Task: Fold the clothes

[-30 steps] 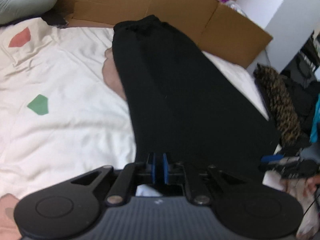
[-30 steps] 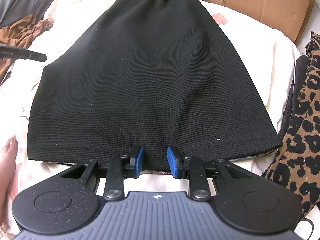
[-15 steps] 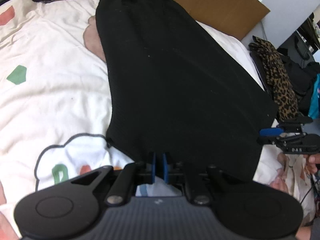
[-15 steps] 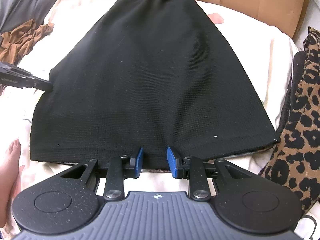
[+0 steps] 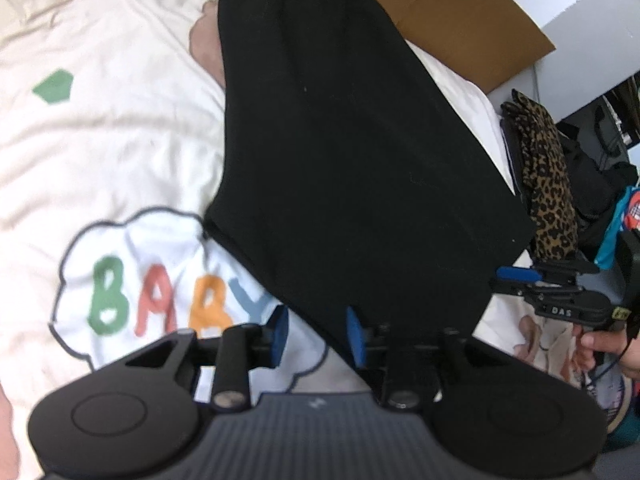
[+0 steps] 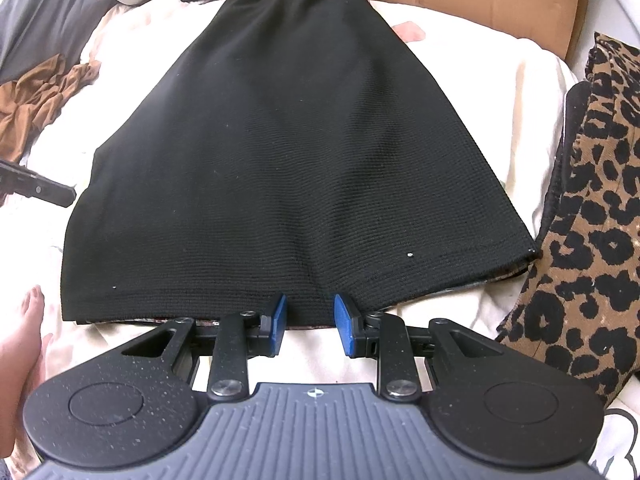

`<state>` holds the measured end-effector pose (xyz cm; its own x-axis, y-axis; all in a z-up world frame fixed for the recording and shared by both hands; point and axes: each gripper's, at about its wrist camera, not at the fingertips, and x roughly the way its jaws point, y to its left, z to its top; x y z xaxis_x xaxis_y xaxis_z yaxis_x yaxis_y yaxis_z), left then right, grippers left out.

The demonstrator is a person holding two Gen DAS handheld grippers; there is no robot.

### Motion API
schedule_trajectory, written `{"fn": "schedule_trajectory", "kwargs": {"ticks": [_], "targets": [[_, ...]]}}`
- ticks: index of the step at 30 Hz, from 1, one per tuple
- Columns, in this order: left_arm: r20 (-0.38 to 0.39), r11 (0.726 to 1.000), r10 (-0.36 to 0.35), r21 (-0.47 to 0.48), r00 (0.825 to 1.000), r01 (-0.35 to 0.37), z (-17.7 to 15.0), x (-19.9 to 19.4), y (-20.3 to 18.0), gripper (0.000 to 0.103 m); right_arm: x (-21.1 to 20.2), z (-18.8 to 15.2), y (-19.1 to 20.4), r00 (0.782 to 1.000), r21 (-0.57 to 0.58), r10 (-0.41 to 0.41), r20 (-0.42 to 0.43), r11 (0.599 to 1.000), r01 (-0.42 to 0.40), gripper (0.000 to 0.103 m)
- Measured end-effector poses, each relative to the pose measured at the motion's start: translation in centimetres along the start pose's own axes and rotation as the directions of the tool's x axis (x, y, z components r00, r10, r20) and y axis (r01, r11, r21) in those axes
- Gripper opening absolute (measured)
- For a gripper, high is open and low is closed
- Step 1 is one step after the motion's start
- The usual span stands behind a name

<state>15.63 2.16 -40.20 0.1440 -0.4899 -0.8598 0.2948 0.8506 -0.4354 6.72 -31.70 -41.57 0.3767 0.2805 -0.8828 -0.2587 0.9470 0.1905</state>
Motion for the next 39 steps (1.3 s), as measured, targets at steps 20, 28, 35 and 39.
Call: {"fn": "schedule_trajectory", "kwargs": {"ticks": [20,28,35,39], "targets": [[0.016,0.819,-0.292,-0.513,0.956,0.259,-3.8,4.0,5.2,0.041,0.3,0.2,0.4,0.999,-0.04,-0.023,-0.027,0.999,0.021,0.032],[0.017,0.768,-0.392,-0.544,0.92,0.338,-5.5,6.1,5.0,0.041,0.4,0.2,0.8,0.999,-0.05,-0.039,-0.034,0.998,0.037,0.032],[0.06,0.686,-0.5,-0.581,0.864,0.438,-6.7,8.4,4.9,0.039,0.5,0.3,0.6,0.999,-0.051,-0.031,-0.035,0.998,0.029,0.032],[0.092,0.641,-0.53,-0.608,0.843,0.469,-7.7,8.7,5.5,0.024,0.4,0.2,0.5,0.999,-0.052,-0.026,-0.036,0.998,0.024,0.032]]}}
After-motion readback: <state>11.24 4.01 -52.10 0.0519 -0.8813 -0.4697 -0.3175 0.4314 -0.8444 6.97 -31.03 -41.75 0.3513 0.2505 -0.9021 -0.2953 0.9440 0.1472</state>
